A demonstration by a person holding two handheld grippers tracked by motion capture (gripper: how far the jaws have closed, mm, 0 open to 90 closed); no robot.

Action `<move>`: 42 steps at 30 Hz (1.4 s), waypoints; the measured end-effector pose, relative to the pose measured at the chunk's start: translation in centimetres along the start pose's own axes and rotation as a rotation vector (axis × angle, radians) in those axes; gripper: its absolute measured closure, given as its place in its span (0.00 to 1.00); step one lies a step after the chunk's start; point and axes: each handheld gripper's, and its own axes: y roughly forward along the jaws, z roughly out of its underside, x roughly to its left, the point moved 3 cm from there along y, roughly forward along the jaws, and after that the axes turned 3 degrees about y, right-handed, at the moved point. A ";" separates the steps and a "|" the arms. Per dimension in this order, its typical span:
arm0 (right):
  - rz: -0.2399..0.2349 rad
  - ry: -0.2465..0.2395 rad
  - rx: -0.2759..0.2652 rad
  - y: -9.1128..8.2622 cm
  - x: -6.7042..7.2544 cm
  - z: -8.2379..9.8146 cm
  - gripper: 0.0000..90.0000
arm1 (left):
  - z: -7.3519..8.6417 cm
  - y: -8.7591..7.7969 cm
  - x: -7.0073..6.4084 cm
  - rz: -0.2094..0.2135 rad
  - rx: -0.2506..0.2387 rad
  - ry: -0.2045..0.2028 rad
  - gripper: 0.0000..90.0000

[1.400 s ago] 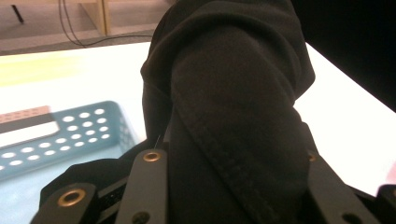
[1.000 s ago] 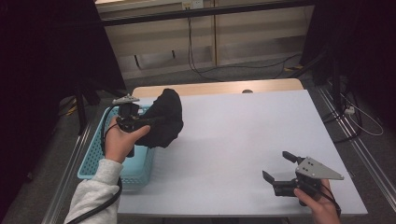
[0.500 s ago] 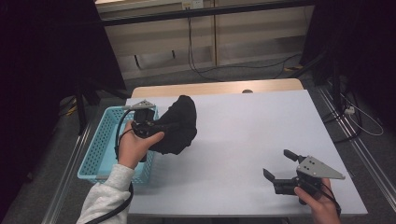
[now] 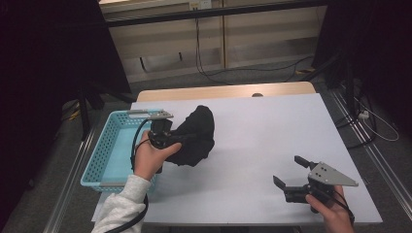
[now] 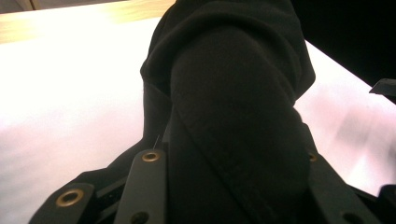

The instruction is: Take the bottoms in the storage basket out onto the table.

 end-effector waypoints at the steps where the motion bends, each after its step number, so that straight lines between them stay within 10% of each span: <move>1: 0.001 0.000 0.001 0.0 0.0 0.0 0.02 | 0.1 0.2 -0.1 0.004 -0.001 -0.001 0.71; 42: -0.002 0.009 -0.007 -0.3 0.0 0.0 0.02 | 4.4 7.0 -3.8 0.028 0.068 0.063 0.69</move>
